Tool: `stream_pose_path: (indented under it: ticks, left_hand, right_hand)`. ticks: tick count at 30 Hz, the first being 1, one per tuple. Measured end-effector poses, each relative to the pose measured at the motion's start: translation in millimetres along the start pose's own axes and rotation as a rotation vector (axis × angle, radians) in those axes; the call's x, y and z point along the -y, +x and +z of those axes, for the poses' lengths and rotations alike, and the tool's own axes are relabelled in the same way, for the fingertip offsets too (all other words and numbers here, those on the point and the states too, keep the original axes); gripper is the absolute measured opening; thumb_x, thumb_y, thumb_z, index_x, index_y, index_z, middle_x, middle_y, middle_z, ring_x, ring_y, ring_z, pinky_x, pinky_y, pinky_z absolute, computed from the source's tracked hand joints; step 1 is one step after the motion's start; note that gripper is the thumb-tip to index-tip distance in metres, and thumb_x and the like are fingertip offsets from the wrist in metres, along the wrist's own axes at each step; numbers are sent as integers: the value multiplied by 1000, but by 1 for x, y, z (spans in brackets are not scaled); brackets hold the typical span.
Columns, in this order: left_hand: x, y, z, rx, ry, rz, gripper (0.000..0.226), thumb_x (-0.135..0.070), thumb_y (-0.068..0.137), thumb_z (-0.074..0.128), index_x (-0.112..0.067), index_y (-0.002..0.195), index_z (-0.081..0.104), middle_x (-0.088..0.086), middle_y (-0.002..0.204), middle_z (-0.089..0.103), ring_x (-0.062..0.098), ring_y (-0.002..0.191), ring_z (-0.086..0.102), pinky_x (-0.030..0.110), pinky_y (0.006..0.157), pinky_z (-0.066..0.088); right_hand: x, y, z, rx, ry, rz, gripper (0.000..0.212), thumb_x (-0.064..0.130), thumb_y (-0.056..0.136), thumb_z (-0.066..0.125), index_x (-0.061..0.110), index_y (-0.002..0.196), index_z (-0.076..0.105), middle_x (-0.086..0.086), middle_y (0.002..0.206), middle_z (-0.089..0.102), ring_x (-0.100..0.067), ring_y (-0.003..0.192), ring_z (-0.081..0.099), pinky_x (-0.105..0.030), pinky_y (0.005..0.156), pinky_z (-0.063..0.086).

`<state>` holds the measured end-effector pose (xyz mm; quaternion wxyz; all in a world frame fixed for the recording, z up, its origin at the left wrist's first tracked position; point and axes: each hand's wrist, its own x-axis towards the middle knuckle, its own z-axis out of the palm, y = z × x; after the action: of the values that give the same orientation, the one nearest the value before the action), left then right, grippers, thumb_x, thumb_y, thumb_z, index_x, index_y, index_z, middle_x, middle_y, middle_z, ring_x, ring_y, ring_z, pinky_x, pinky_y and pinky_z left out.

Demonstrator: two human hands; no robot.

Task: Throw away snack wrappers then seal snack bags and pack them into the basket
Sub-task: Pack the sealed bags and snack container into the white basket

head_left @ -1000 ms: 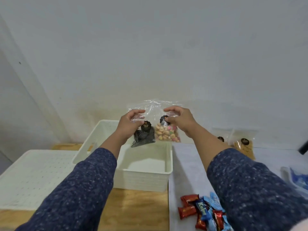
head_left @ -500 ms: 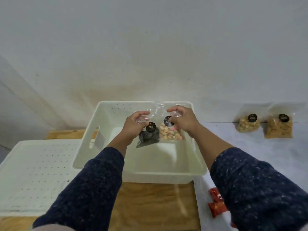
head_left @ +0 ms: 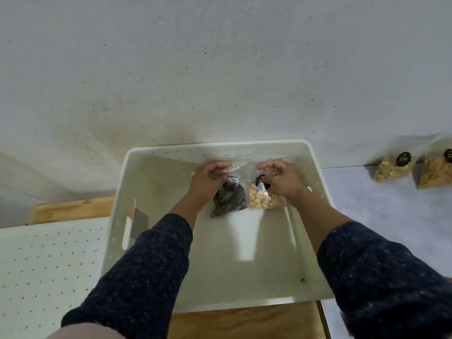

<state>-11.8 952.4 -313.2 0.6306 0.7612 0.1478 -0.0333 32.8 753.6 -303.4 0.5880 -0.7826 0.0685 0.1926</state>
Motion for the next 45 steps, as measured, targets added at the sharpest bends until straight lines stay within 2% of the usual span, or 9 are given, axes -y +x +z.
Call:
stream_pose_path:
  ticks: [6, 8, 10, 13, 15, 18, 23, 30, 45]
  left_hand:
    - [-9, -6, 0, 24, 166, 5, 34, -7, 85, 63, -37, 101, 64, -4, 117, 66, 10, 100, 61, 23, 85, 49]
    - [-18, -8, -2, 67, 346, -1, 34, -17, 86, 62, -37, 113, 61, -7, 126, 61, 9, 107, 58, 16, 84, 42]
    - [-27, -14, -4, 106, 545, 9, 39, -24, 88, 59, -34, 126, 55, -8, 138, 52, 5, 95, 59, 11, 82, 35]
    - [-46, -25, -4, 81, 712, -46, 46, -25, 89, 58, -28, 134, 50, 3, 144, 46, 9, 80, 59, 13, 87, 42]
    - [-61, -34, -3, 45, 850, -130, 52, -25, 88, 57, -23, 138, 44, 16, 141, 43, 29, 109, 56, 33, 101, 43]
    - [-88, -50, 3, -15, 995, -173, 52, -24, 89, 55, -9, 137, 40, 17, 136, 39, 31, 121, 46, 36, 99, 43]
    - [-137, -81, 27, -129, 1118, -90, 46, -31, 91, 51, -3, 127, 43, 14, 128, 44, 29, 115, 48, 32, 80, 41]
    - [-181, -122, 76, -221, 1185, 71, 55, -42, 93, 48, -2, 129, 40, 15, 129, 45, 29, 120, 44, 36, 92, 42]
    - [-243, -135, 231, -79, 1145, 337, 44, -38, 93, 50, -2, 119, 52, 16, 122, 51, 31, 108, 54, 33, 77, 44]
  right_hand:
    - [3, -5, 3, -59, -213, -33, 32, -10, 81, 59, 18, 95, 69, -14, 120, 62, -31, 87, 65, -46, 76, 58]
    - [13, -10, 2, -70, -445, -49, 33, 0, 83, 60, 22, 107, 68, -13, 125, 58, -27, 84, 65, -37, 85, 55]
    - [26, -17, -1, 3, -799, -25, 37, 16, 89, 55, 28, 125, 57, -10, 132, 52, -20, 79, 60, -27, 88, 47]
    - [46, -33, -5, 67, -1082, -17, 52, 33, 93, 47, 23, 143, 34, -11, 140, 43, -28, 113, 54, -34, 102, 37]
    - [57, -41, -9, 58, -1051, -22, 60, 31, 90, 54, 15, 143, 32, -16, 142, 35, -32, 123, 47, -36, 99, 40]
    - [78, -55, -20, 88, -1104, -112, 62, 25, 86, 59, 7, 140, 33, -14, 140, 35, -30, 123, 46, -34, 92, 43]
    - [106, -83, -52, 37, -1234, -266, 50, 24, 88, 53, 5, 132, 40, -13, 134, 40, -30, 122, 45, -35, 90, 43]
    - [117, -130, -119, -45, -1283, -402, 40, 27, 88, 51, 4, 121, 51, -12, 127, 50, -30, 116, 50, -33, 86, 44]
    - [88, -178, -280, -297, -1187, -213, 34, 25, 89, 49, 3, 113, 57, -13, 117, 58, -29, 104, 57, -29, 72, 42]
